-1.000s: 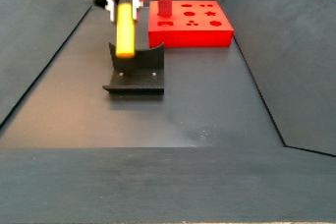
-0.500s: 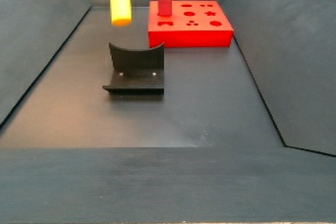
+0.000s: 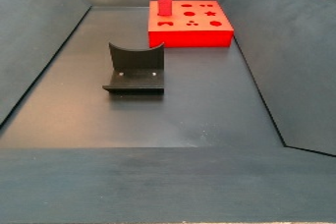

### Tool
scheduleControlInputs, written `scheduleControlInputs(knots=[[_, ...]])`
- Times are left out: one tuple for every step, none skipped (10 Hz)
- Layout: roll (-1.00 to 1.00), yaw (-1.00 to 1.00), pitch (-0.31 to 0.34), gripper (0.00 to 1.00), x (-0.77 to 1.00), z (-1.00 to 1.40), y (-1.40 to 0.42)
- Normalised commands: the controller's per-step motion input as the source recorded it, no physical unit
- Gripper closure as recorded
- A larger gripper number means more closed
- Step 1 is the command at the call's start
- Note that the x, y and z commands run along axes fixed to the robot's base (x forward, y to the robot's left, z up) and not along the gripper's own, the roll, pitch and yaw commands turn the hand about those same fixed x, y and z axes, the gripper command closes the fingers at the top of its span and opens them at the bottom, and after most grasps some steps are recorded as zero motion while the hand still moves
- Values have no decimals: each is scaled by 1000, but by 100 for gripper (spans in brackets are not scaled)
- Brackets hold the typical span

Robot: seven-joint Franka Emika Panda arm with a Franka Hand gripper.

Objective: Pick up the oval object. Move up. Place the oval object on the fixture. Regrasp the oval object. Move to above the board. Insert the oval object.
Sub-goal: Move to above the board.

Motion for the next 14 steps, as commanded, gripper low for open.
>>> scheduleControlInputs(knots=[[-37, 71, -51, 100, 40, 507, -23], [-34, 34, -36, 100, 26, 342, -16], [-31, 5, -17, 100, 25, 180, -18], [-1000, 55, -91, 100, -693, 195, -1000], [-1000, 57, -98, 100, -701, 210, -1000], [-1000, 56, -127, 100, -755, 213, -1000], [-1000, 55, -137, 100, -761, 198, -1000], [-1000, 53, -156, 100, -774, 199, -1000], [-1000, 45, -167, 100, -787, 201, -1000], [-1000, 40, -189, 100, -830, 191, -1000], [-1000, 36, -197, 100, -848, 185, -1000], [-1000, 28, -224, 100, -649, 135, -702], [-1000, 12, -238, 100, -371, 60, -363], [-1000, 2, -230, 100, -239, 38, -187]])
